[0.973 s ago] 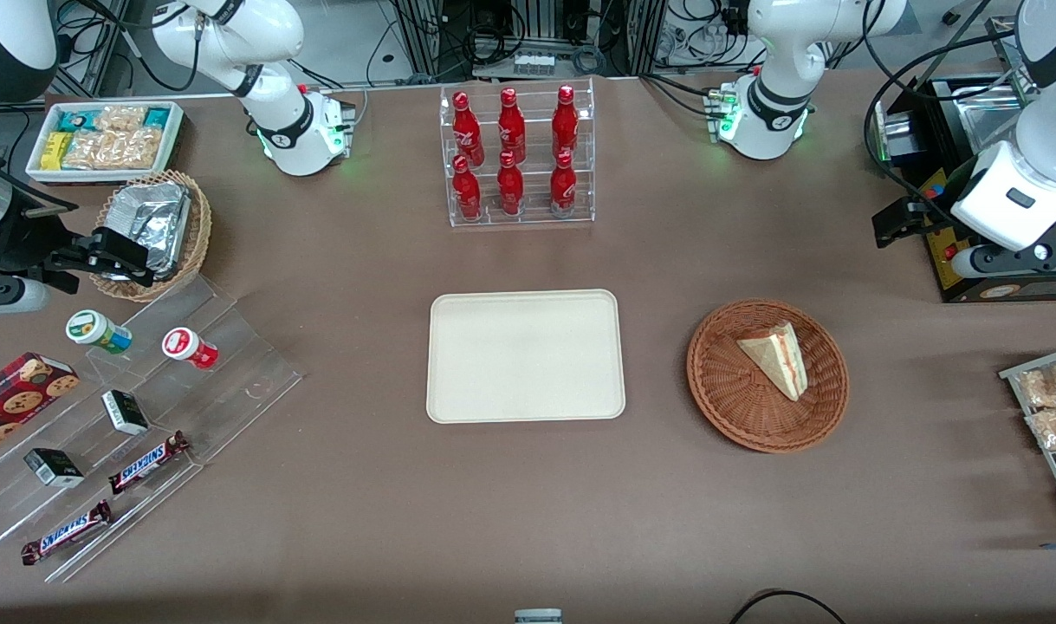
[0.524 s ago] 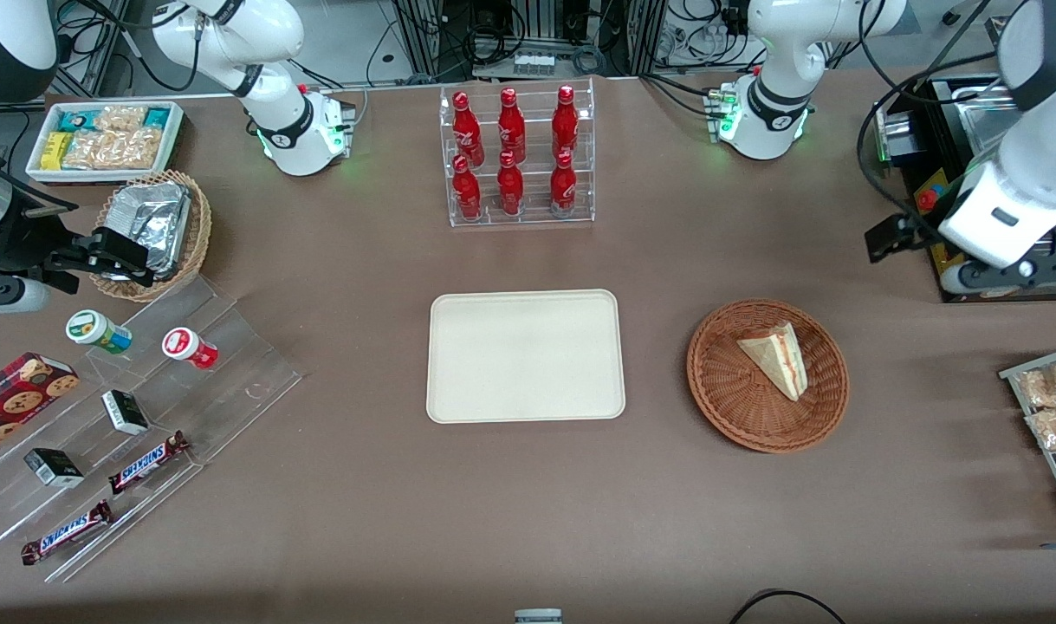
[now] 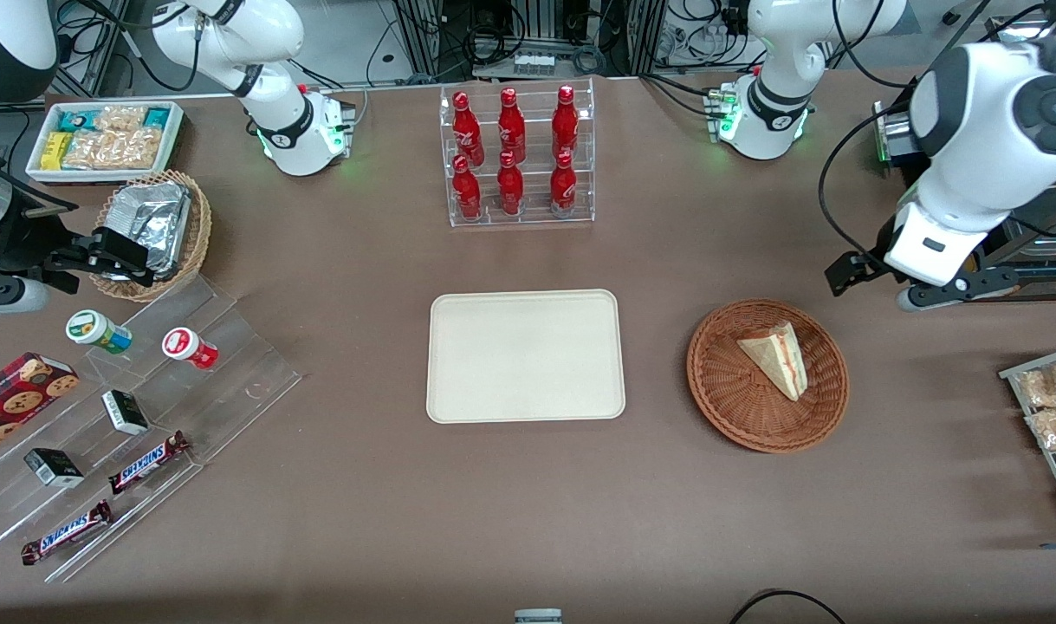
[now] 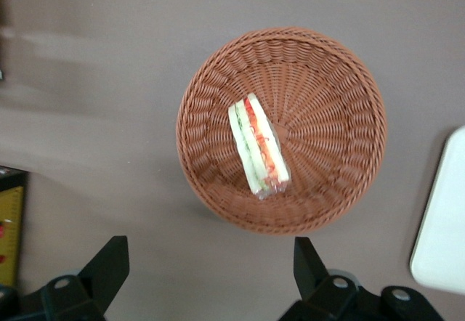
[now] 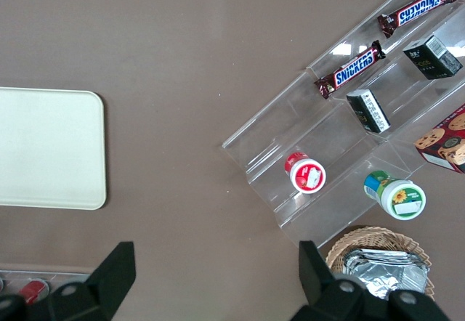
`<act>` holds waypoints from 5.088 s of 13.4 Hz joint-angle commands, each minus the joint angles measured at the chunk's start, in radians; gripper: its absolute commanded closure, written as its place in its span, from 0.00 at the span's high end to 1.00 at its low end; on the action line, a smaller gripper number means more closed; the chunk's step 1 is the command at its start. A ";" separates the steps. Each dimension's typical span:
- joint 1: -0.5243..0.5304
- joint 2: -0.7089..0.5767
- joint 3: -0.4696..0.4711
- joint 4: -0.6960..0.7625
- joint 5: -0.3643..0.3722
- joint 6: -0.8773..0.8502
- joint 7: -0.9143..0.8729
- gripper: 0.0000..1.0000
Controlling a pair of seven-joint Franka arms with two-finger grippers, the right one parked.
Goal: Place sandwich from basket to tray
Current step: 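Move the open left gripper over the wrapped sandwich in the wicker basket, then lower the left gripper and close it on the wrapped sandwich, then lift the sandwich and carry it with the left gripper over the white tray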
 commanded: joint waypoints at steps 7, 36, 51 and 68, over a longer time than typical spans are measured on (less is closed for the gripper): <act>-0.004 0.063 -0.009 -0.151 0.000 0.191 -0.262 1.00; 0.010 0.275 -0.066 -0.174 0.008 0.491 -0.411 0.00; 0.000 0.281 -0.270 0.334 0.006 -0.215 -0.099 0.00; -0.138 0.741 -0.609 0.576 0.360 -0.053 -0.544 0.00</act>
